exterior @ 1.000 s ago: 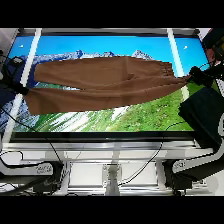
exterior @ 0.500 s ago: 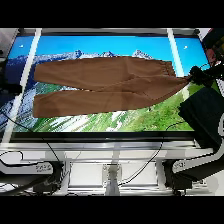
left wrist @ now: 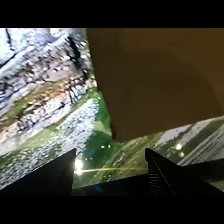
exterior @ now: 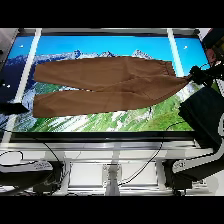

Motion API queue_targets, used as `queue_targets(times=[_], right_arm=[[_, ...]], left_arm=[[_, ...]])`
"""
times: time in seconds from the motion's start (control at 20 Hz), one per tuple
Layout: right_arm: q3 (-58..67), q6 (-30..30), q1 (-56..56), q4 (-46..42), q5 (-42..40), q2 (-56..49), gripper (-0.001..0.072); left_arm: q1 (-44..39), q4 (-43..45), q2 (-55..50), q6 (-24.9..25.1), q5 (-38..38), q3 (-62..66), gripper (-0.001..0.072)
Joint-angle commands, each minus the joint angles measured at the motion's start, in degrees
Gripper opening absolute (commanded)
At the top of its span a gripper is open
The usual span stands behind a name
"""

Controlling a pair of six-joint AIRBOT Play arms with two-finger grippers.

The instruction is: Fold the clothes and pants, and hang the long-sleeved shirts on hangers.

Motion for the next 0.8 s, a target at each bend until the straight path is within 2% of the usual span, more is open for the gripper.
queue_targets(times=[0.0,0.15,0.4,0.45,0.5,0.55,0.6,0.75], right_arm=[[0.0,0.0,0.0,0.0,0.0,0.0,0.0030],[0.0,0.0,0.0,0.0,0.0,0.0,0.0030],[0.0,0.0,0.0,0.1,0.0,0.0,0.0030],[0.0,0.0,0.0,0.1,0.0,0.0,0.0030],[0.0,0.0,0.0,0.1,0.0,0.0,0.0030],[0.0,0.0,0.0,0.1,0.0,0.0,0.0030],[0.0,0.0,0.0,0.1,0.0,0.0,0.0030],[0.2,0.0,0.0,0.2,0.1,0.0,0.0030]], left_arm=[[1.0,-2.6,-0.5,10.9,-0.5,-6.6,0.0509],[0.9,-3.0,-0.6,14.8,3.3,-9.7,0.0508],[0.4,-10.3,-3.0,14.8,12.6,-10.3,0.0505],[-0.2,-10.8,-4.0,14.8,13.1,-10.3,0.0478],[-0.9,-10.8,-4.9,14.8,13.1,-10.3,0.0380],[-1.6,-10.8,-5.7,14.8,13.0,-10.3,0.0175],[-2.4,-10.8,-5.9,14.8,13.0,-10.3,0.0013],[-4.6,-10.8,-4.5,14.7,10.7,-9.2,0.0013]])
